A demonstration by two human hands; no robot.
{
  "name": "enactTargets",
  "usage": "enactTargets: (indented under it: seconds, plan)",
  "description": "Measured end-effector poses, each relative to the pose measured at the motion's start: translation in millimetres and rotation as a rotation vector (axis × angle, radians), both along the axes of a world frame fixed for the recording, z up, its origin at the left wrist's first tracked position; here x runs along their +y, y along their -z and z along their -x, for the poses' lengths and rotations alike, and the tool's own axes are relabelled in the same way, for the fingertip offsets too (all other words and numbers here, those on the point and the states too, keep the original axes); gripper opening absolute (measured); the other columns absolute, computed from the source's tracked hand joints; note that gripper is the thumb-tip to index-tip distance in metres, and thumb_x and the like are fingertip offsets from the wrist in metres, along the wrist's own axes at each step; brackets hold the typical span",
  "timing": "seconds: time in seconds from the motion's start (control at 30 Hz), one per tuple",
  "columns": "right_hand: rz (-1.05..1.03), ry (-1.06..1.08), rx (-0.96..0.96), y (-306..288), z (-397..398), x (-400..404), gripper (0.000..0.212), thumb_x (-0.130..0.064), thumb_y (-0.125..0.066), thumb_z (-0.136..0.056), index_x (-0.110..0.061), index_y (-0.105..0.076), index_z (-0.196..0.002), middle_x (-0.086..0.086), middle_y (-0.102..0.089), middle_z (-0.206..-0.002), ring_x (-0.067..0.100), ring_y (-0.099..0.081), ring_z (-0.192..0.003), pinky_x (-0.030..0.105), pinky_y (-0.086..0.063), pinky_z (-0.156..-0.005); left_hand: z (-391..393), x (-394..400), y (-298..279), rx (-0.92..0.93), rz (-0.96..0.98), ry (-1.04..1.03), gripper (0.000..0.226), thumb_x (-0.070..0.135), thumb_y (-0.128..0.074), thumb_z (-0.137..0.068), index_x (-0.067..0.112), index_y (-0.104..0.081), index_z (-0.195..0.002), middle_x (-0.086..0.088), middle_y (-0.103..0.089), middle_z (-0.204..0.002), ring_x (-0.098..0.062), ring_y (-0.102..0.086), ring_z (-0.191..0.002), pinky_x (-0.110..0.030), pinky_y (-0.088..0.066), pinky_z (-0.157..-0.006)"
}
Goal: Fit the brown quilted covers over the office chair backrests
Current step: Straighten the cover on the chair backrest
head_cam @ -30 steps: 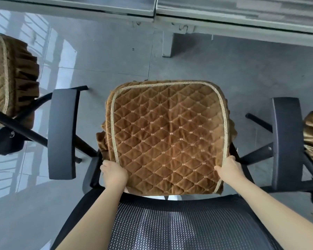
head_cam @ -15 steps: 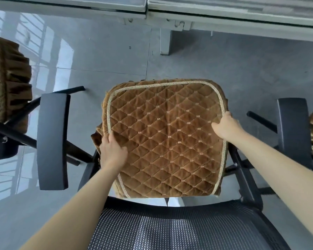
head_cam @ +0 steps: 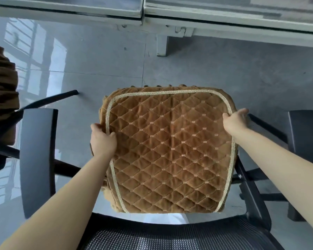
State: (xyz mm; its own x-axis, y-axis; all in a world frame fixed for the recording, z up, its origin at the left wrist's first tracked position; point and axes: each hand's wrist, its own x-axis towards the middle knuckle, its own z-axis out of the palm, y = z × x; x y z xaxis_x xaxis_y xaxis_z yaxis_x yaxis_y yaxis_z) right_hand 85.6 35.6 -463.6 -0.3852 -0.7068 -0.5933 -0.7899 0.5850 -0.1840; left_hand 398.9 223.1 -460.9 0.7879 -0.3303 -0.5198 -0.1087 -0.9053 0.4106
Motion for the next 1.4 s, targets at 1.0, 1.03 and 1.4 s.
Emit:
enactTargets:
  seconds: [1.0, 1.03, 1.4]
  plan:
    - [0.029, -0.099, -0.198, 0, -20, -21, 0.068, -0.027, -0.064, -0.085, -0.02, -0.029, -0.143, 0.012, -0.044, -0.139, 0.033, -0.046, -0.125, 0.039, -0.039, -0.102, -41, -16, 17, 0.101, 0.008, -0.095, 0.047, 0.032, -0.063, -0.091, 0.01, -0.051, -0.131, -0.013, -0.059, -0.127, -0.034, -0.057, -0.114, -0.045, -0.047, -0.097]
    - [0.01, -0.09, -0.201, 1, -17, -22, 0.068, -0.027, -0.065, -0.085, -0.021, -0.029, -0.143, 0.013, -0.045, -0.138, 0.033, -0.047, -0.124, 0.041, -0.04, -0.103, -39, -17, 18, 0.092, -0.011, -0.05, 0.044, 0.033, -0.06, -0.092, 0.009, -0.053, -0.129, -0.014, -0.06, -0.125, -0.035, -0.057, -0.113, -0.044, -0.047, -0.095]
    - [-0.002, -0.266, -0.123, -12, -5, 7, 0.076, -0.021, -0.058, -0.09, -0.007, -0.014, -0.15, 0.019, -0.033, -0.149, 0.037, -0.041, -0.132, 0.041, -0.036, -0.104, -21, -1, -1, 0.23, -0.069, -0.016, 0.043, 0.029, -0.054, -0.094, 0.007, -0.052, -0.131, -0.013, -0.06, -0.119, -0.034, -0.058, -0.106, -0.04, -0.049, -0.088]
